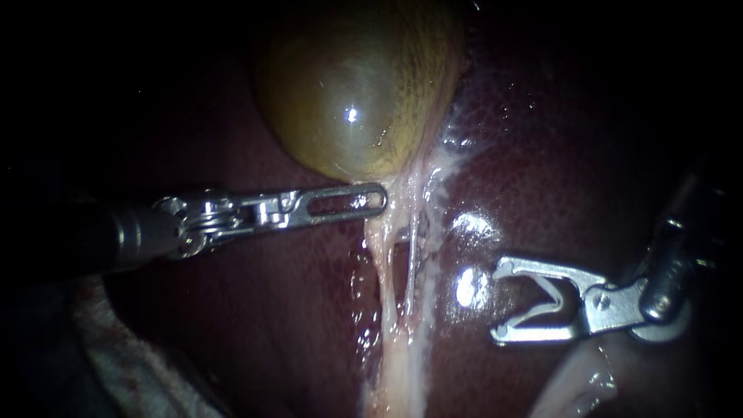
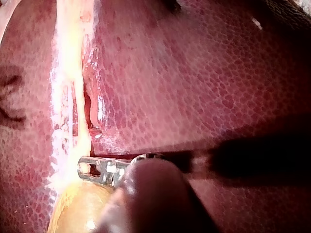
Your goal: Grabbing gallbladder
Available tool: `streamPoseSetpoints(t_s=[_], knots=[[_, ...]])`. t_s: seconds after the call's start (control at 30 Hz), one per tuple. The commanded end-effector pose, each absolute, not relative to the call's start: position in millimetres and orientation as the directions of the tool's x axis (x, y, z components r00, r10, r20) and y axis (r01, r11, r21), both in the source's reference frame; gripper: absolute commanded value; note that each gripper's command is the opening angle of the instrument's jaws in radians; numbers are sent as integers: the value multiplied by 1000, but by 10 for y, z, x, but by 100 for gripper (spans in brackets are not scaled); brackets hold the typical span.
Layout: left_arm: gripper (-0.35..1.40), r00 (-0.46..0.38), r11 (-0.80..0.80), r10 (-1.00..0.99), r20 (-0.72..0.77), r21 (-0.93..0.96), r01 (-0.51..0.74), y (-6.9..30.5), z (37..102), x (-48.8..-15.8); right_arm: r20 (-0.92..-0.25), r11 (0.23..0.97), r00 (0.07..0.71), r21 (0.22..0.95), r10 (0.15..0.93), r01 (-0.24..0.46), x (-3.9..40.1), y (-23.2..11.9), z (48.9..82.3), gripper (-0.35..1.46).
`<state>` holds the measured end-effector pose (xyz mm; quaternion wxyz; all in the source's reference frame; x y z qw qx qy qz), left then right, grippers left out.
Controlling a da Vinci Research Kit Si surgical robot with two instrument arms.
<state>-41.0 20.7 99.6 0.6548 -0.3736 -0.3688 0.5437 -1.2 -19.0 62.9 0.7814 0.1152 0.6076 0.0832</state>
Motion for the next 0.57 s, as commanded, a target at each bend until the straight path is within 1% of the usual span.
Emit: streamPoseSetpoints(t_s=[0.03,0.57], knots=[[-25,136,129,988,76,-890,-437,207,996,-410,-930,960,248,281,270,10,-12,-190,629,60],[-23,136,129,988,76,-890,-437,207,996,-410,-930,960,248,281,270,10,-12,-189,630,60]])
